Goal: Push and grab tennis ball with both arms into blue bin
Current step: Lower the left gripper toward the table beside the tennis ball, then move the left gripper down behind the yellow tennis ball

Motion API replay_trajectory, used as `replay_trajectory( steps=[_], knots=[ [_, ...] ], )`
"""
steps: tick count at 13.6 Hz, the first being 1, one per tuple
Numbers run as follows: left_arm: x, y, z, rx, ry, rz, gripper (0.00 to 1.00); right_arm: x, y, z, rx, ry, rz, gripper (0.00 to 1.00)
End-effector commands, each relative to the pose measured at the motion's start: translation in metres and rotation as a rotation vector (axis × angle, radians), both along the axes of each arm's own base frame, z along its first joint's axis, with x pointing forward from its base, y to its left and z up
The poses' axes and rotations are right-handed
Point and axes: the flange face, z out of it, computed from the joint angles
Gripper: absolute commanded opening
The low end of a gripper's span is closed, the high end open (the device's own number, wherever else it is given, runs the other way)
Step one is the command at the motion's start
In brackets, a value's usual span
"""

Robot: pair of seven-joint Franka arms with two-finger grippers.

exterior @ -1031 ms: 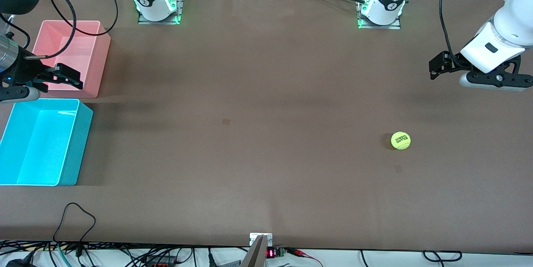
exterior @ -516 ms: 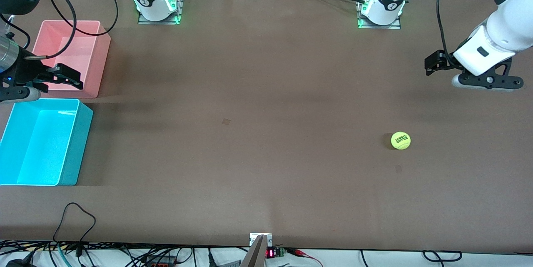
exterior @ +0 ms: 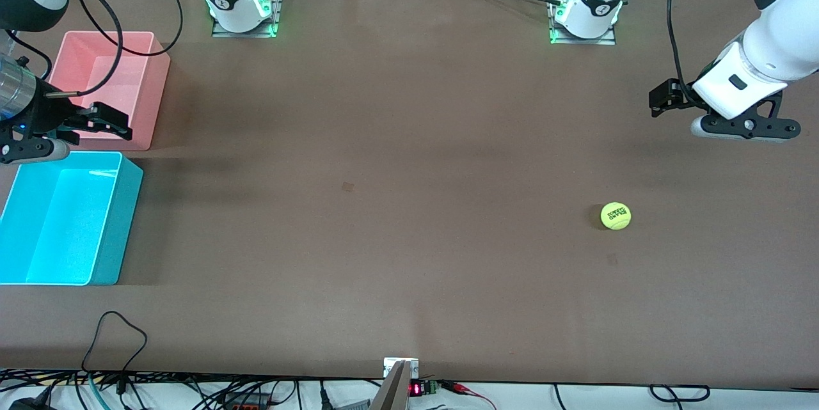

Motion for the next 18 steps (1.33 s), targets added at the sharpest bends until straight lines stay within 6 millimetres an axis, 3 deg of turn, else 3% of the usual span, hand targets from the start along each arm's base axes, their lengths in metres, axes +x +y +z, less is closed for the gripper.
replay_trajectory(
  steps=[1,3,6,8,11,15,18],
  knots=[
    [0.008,-0.001,-0.002,-0.019,0.027,-0.038,0.89,-0.002,0.002,-0.001,-0.005,0.005,-0.008,1.0],
    [0.007,-0.001,-0.003,-0.019,0.034,-0.03,0.33,-0.002,0.005,0.002,-0.003,-0.002,-0.002,1.0],
    [0.006,0.0,-0.008,-0.018,0.07,-0.036,0.05,-0.002,0.005,0.0,-0.003,0.002,-0.002,1.0],
    [0.008,0.0,-0.012,-0.025,0.079,-0.085,0.01,-0.001,0.004,-0.001,-0.002,0.005,-0.004,1.0],
    [0.018,0.011,-0.037,-0.067,0.14,-0.356,0.01,-0.001,0.004,-0.002,-0.002,0.006,-0.004,1.0],
    [0.045,0.047,-0.099,-0.07,0.238,-0.73,0.01,-0.001,0.005,-0.001,-0.002,0.003,-0.003,1.0],
    [0.074,0.089,-0.156,-0.136,0.208,-0.996,0.01,0.001,0.003,-0.008,0.001,0.017,-0.008,1.0]
  ],
)
